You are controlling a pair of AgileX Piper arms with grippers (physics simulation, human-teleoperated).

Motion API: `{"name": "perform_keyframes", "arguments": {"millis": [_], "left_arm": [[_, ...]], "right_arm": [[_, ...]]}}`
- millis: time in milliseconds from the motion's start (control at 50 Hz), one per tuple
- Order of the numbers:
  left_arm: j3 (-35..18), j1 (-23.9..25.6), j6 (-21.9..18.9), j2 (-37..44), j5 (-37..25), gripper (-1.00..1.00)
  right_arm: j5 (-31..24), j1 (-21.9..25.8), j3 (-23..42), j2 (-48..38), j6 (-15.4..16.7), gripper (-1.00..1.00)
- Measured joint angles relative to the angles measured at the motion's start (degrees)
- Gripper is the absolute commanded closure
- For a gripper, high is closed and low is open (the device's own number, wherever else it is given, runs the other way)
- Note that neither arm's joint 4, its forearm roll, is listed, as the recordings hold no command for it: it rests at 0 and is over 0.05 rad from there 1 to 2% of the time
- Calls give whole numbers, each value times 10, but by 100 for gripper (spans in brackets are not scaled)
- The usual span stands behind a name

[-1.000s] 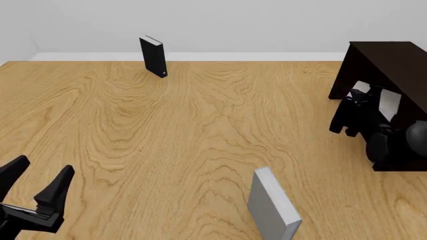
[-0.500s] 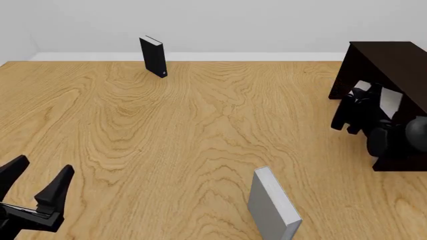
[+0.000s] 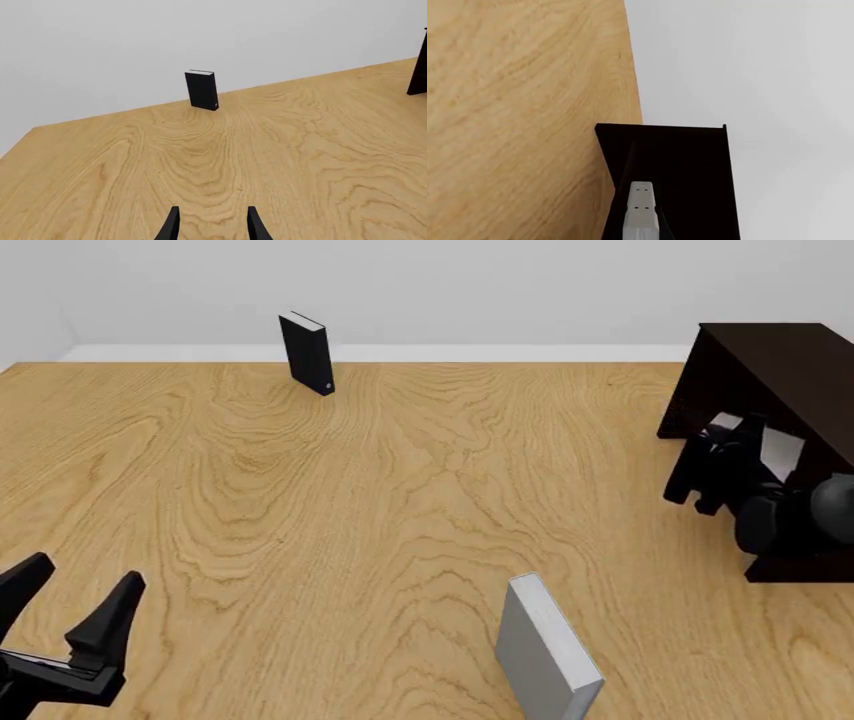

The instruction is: Pick up the book on the right and place it on the cabinet shelf.

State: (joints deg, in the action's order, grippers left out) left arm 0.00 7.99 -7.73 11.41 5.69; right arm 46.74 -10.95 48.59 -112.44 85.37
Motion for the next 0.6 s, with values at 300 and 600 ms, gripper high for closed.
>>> {"name": "perform_keyframes", "arguments": {"millis": [300, 600], "left_arm": [[0, 0, 2, -7, -6, -100], [0, 1, 3, -2, 0, -100]], "right_arm": [[-18, -2, -2, 7, -15, 100], [-40, 1, -4, 19, -40, -100]]}}
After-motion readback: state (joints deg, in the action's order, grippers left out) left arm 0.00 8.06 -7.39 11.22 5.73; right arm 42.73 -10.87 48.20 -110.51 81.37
